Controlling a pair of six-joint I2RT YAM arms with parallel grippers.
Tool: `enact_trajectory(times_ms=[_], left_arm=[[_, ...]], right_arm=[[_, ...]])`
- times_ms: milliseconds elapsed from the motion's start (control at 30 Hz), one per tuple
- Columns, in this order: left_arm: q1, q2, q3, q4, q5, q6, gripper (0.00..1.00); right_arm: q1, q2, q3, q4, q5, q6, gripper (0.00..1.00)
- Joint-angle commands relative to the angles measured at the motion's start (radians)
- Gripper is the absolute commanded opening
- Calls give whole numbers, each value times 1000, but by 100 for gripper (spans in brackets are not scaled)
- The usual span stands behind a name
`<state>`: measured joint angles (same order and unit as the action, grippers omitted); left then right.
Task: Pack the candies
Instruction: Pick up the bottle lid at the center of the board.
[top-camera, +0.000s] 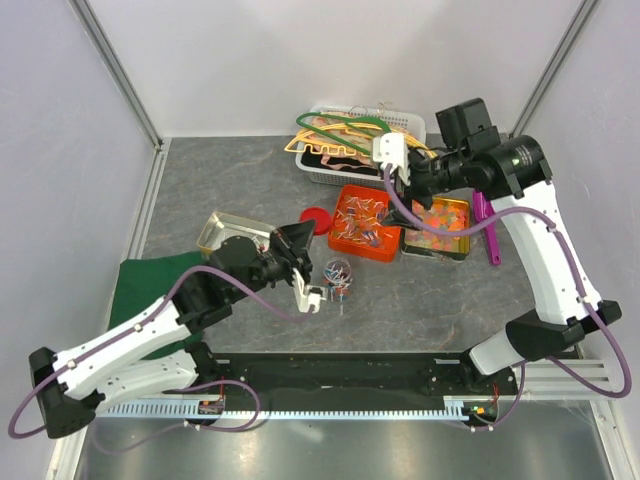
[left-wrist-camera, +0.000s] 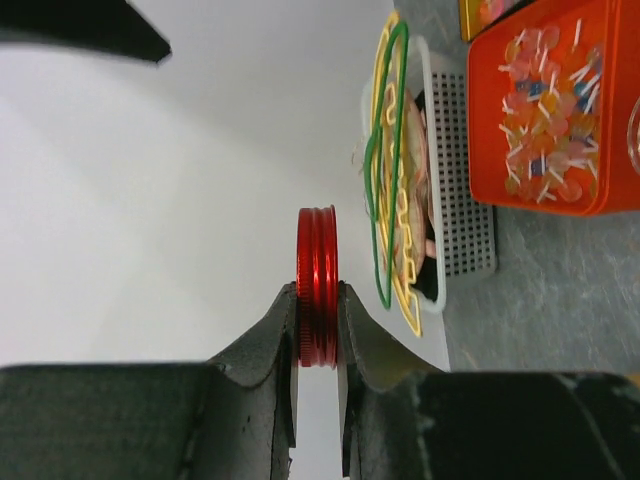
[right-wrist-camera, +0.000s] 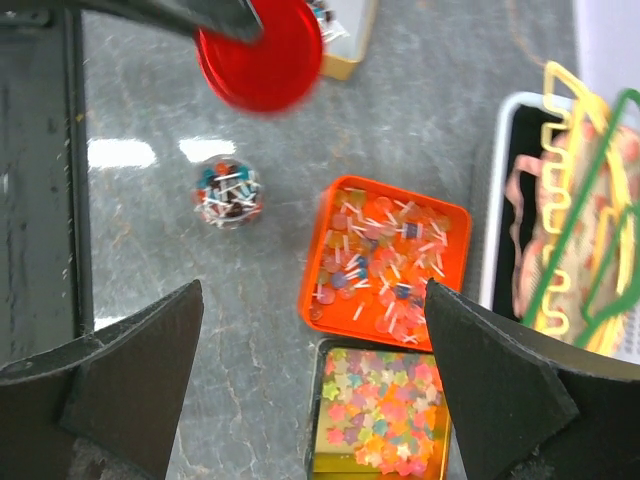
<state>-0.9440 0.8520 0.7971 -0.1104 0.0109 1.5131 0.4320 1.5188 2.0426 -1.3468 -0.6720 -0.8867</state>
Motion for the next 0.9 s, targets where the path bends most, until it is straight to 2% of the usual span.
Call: enact_trajectory(times_ms=[0,167,367,867], left_arm=[[-56,45,-19,244,115,159,2],[-99,102,-36,354,178,234,2],[-148,111,-88,362,231,318,2],[-154,186,-76,393,201,286,2]], right_arm=[[82,-12,-68,-112,26,-80,98],[126,1,-101,-112,-6,-119,98],[126,0,-136,-114,-21,-155,98],[182,-97,-251,-112,-87,-143,98]])
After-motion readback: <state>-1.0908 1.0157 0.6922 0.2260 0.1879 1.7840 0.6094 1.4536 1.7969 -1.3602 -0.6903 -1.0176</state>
